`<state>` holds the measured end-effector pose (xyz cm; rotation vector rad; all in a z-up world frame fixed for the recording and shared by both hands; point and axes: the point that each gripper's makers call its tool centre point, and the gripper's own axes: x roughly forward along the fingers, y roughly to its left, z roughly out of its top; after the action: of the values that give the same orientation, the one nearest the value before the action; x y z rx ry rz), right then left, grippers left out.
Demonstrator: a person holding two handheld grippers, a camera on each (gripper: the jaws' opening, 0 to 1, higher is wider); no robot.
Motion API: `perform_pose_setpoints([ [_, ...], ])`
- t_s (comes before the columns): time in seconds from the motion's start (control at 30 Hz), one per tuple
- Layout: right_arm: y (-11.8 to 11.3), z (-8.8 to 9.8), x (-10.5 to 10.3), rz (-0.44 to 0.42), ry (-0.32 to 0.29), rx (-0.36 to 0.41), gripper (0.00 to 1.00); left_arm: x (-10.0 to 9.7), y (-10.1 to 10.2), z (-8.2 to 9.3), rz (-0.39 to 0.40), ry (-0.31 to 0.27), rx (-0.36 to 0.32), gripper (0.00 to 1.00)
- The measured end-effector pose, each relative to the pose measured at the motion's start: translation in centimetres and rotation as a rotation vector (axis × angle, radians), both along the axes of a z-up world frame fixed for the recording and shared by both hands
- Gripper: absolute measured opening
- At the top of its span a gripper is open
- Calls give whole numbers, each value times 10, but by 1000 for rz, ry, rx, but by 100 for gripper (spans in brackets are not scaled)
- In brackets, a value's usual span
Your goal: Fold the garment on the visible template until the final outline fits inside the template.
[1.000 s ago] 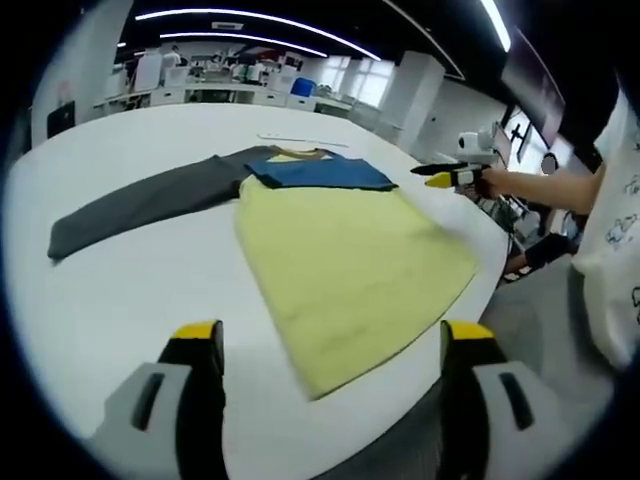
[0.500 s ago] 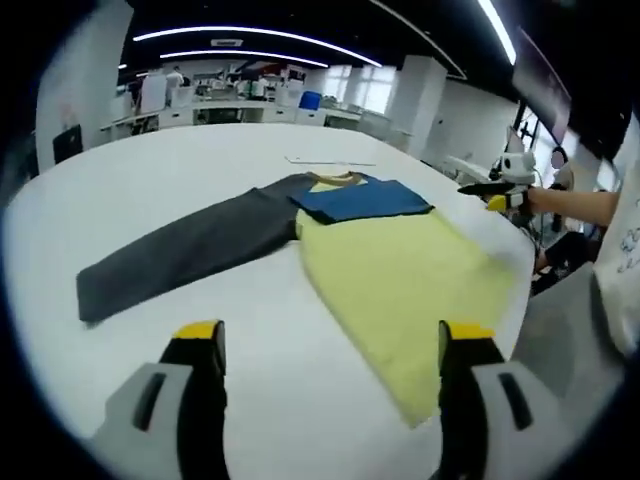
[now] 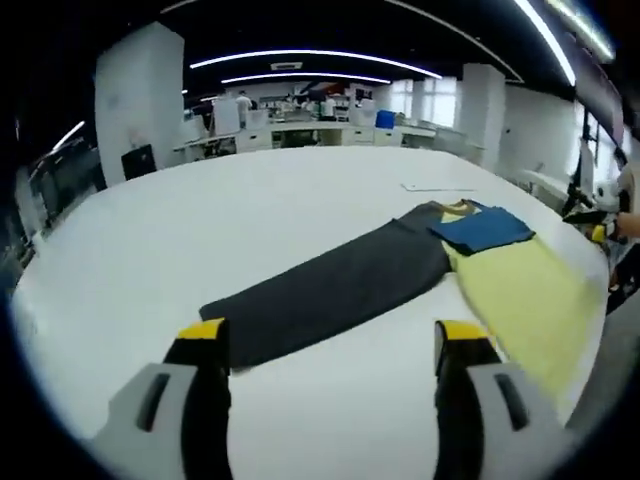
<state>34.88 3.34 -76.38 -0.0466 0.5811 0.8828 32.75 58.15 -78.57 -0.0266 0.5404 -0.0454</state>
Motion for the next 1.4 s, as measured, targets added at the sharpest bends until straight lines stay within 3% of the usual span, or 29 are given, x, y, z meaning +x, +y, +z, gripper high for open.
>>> perform_pose_setpoints([
  [0.1, -2, 2, -3, -6, -1, -3, 99, 1, 30, -7, 159, -21, -35, 73],
  [0.17, -6, 2, -5, -20, 3, 1, 99, 1, 48, -14, 240, -31, -46, 63],
  [0.33, -13, 1, -9, -48, 16, 5, 99, 3, 62, -28, 291, -8, -45, 43],
  [0.5, -25, -3, -12, -72, 30, 4, 99, -2, 74, -41, 413, -1, -83, 39],
  [0.73, -36, 1, -15, -108, 28, 13, 99, -7, 67, -50, 440, 24, -120, 29],
  [0.8, -37, 4, -14, -117, 26, 22, 99, -7, 66, -51, 467, 22, -152, 22],
  [0.9, -39, 4, -14, -121, 23, 19, 99, -6, 66, -51, 468, 20, -142, 11],
  [1.07, -41, 5, -13, -127, 18, 17, 99, -7, 65, -51, 480, 23, -140, 4],
  [1.17, -39, 2, -15, -126, 26, 16, 99, -6, 69, -45, 477, 13, -131, 0],
  [1.27, -36, 1, -16, -118, 28, 13, 99, 0, 63, -31, 464, -41, -189, 0],
  [1.3, -36, 1, -16, -113, 27, 12, 99, 5, 53, -23, 428, -67, -247, 0],
  [1.4, -32, 3, -17, -104, 24, 17, 99, 16, 46, -6, 372, -116, -261, 0],
])
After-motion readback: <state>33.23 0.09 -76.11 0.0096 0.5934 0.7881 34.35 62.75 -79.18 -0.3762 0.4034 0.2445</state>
